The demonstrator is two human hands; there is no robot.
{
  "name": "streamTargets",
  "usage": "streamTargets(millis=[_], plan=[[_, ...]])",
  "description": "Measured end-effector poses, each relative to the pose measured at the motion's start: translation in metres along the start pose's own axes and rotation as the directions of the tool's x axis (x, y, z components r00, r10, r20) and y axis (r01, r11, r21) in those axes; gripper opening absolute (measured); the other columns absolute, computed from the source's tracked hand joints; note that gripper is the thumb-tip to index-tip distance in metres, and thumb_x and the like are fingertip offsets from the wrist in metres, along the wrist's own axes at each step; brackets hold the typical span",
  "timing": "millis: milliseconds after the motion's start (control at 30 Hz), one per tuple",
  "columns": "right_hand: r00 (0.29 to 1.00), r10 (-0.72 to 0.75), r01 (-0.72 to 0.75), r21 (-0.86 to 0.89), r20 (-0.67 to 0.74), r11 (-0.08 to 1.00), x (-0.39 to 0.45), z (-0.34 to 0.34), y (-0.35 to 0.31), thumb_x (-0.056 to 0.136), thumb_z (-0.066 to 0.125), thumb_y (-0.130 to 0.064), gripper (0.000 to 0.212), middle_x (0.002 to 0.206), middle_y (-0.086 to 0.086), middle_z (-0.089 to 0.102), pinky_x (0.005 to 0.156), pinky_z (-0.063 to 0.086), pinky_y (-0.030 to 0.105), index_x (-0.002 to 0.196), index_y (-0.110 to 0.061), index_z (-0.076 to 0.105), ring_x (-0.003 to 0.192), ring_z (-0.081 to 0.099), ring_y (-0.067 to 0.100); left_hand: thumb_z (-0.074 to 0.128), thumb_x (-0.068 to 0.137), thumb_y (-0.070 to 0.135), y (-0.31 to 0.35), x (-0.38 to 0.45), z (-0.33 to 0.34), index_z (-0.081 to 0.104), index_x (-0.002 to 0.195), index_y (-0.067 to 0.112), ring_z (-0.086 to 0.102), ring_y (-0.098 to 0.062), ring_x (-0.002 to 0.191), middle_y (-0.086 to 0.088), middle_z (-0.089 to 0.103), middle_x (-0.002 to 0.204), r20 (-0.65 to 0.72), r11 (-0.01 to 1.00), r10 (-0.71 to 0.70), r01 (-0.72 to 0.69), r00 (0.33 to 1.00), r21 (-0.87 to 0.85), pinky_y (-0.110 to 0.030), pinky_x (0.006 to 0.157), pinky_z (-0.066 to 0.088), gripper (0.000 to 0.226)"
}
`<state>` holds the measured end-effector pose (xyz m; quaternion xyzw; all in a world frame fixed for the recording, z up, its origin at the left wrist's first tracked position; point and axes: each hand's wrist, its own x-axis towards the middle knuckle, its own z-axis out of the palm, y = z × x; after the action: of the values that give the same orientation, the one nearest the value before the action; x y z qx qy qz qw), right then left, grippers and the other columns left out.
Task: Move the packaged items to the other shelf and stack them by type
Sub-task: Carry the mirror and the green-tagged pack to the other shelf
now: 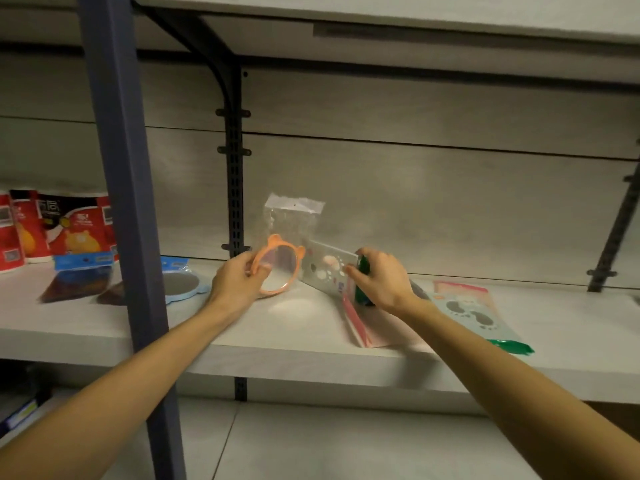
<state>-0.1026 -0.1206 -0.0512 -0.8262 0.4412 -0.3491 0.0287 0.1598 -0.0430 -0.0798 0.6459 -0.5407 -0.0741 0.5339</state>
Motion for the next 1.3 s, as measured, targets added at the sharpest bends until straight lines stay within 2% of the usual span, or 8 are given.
streamTargets(millis=[100,200,367,433,567,767,1067,1300], plan=[[0.992,0.068,-0.056,0.106,-0.106,0.993,-0.003,-0.008,0.005,0.095,0.06,-0.039,0.025,0.088,0.004,0.072,0.064,0.059,0.047,0.097,-0.015,0.064,0.077,0.068,0.027,0.067,0.089,0.033,0.011,0.006,0.004,0.066,0.08,0.022,0.064,-0.023,0.075,0.002,0.068,0.075,-0.066,0.999,0.011,-0.015,0.998,-0.049,-0.04,0.07,0.051,0.014],[0.941,0.239,-0.158,0.315,-0.239,0.936,-0.017,-0.022,0.014,0.097,0.059,-0.041,0.028,0.08,-0.006,0.064,0.053,0.054,0.02,0.091,-0.014,0.059,0.07,0.064,0.012,0.066,0.086,0.037,0.033,0.009,0.014,0.062,0.081,0.01,0.057,-0.027,0.07,-0.006,0.063,0.071,-0.125,0.991,-0.021,0.004,0.992,-0.135,-0.037,0.066,0.046,0.029],[0.869,0.346,-0.123,0.524,-0.353,0.843,-0.052,-0.072,0.041,0.1,0.059,-0.034,0.022,0.096,0.0,0.066,0.062,0.058,0.02,0.105,-0.013,0.059,0.088,0.067,0.013,0.061,0.075,0.051,0.091,-0.007,0.047,0.06,0.079,0.018,0.058,-0.029,0.071,0.001,0.059,0.072,-0.142,0.96,0.02,-0.058,0.99,-0.273,-0.045,0.07,0.05,0.033],[0.849,0.336,-0.089,0.517,-0.407,0.852,-0.069,-0.1,0.056,0.101,0.057,-0.031,0.018,0.096,-0.002,0.065,0.061,0.054,0.015,0.111,-0.015,0.057,0.086,0.065,0.008,0.062,0.077,0.051,0.117,-0.018,0.067,0.058,0.077,0.024,0.064,-0.036,0.076,0.003,0.061,0.072,-0.12,0.953,0.035,-0.07,0.992,-0.295,-0.05,0.072,0.054,0.027],[0.778,0.347,-0.088,0.456,-0.524,0.886,-0.11,-0.161,0.1,0.103,0.054,-0.033,0.02,0.102,0.0,0.066,0.07,0.061,0.034,0.116,-0.018,0.054,0.092,0.067,0.018,0.067,0.09,0.034,0.181,-0.049,0.117,0.055,0.077,0.023,0.053,-0.021,0.068,0.009,0.053,0.067,-0.12,0.942,0.111,-0.143,0.987,-0.304,-0.048,0.074,0.052,0.021],[0.717,0.299,-0.083,0.349,-0.63,0.934,-0.197,-0.28,0.17,0.103,0.052,-0.031,0.029,0.115,-0.003,0.06,0.068,0.061,0.03,0.129,-0.017,0.048,0.097,0.064,0.016,0.06,0.087,0.047,0.293,-0.115,0.202,0.055,0.08,0.024,0.059,-0.025,0.071,0.007,0.057,0.069,-0.036,0.916,0.236,-0.234,0.971,-0.327,-0.05,0.071,0.056,0.025],[0.592,0.293,-0.176,0.234,-0.751,0.956,-0.317,-0.411,0.273,0.103,0.051,-0.034,0.023,0.11,-0.003,0.059,0.075,0.062,0.033,0.123,-0.024,0.046,0.097,0.063,0.013,0.063,0.095,0.036,0.432,-0.22,0.336,0.058,0.084,0.019,0.052,-0.016,0.067,0.009,0.058,0.071,0.03,0.871,0.363,-0.328,0.931,-0.366,-0.032,0.06,0.04,0.021],[0.542,0.346,-0.262,0.238,-0.765,0.935,-0.382,-0.472,0.346,0.103,0.053,-0.034,0.027,0.112,-0.001,0.063,0.076,0.063,0.041,0.126,-0.02,0.049,0.099,0.065,0.014,0.064,0.096,0.041,0.51,-0.288,0.423,0.06,0.088,0.032,0.065,-0.011,0.075,0.012,0.067,0.081,0.191,0.811,0.513,-0.4,0.837,-0.426,-0.036,0.062,0.056,0.013]])
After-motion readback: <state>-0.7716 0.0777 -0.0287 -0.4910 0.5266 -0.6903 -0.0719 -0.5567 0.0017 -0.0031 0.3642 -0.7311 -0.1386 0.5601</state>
